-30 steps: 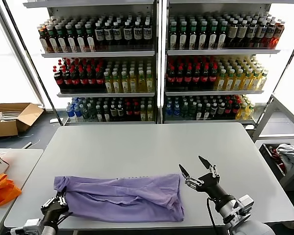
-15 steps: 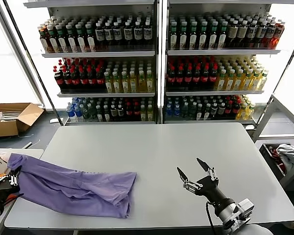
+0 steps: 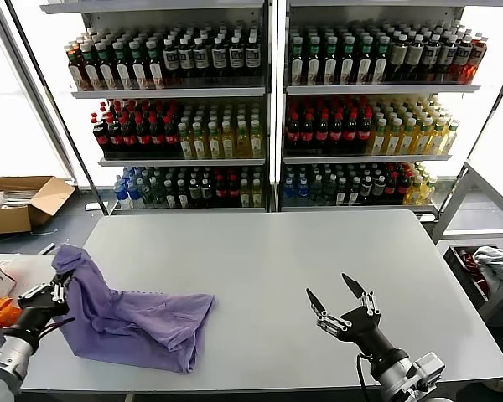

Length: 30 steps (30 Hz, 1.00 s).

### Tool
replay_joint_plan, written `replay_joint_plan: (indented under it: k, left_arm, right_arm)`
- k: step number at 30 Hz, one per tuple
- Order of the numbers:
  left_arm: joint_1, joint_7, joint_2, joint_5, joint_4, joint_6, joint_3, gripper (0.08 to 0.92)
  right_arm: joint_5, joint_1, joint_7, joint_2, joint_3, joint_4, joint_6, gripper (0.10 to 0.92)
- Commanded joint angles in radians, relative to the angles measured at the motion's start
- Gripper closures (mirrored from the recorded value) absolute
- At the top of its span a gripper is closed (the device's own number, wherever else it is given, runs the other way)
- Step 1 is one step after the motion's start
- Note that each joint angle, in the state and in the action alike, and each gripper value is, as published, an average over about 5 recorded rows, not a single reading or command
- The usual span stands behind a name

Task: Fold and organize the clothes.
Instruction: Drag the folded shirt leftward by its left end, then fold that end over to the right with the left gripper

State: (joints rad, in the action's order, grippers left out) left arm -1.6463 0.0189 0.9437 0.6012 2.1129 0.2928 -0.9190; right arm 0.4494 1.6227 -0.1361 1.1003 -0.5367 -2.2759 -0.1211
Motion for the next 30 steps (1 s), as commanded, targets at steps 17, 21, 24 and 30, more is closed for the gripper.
replay_joint_plan:
  k: [17,21,24,30]
  left_arm:
    - [0.075,-0.022,0.089,-0.028,-0.049,0.043,0.381,0.907]
    - [0.091,-0.046,0.101,0.001,-0.036,0.056,0.385,0.907]
    - [0.093,-0.067,0.102,0.033,-0.016,0.075,0.382,0.907]
    - [0.083,-0.092,0.121,0.063,0.011,0.108,0.391,0.907]
  right_arm:
    - [-0.035,0.038,0.003,0.034,-0.016,-0.019,-0.005,0.203]
    - [-0.035,0.04,0.002,0.033,-0.015,-0.015,-0.005,0.203]
    - [-0.034,0.04,0.002,0.032,-0.017,-0.011,-0.004,0.203]
    - [-0.031,0.037,0.001,0.034,-0.016,-0.006,-0.001,0.203]
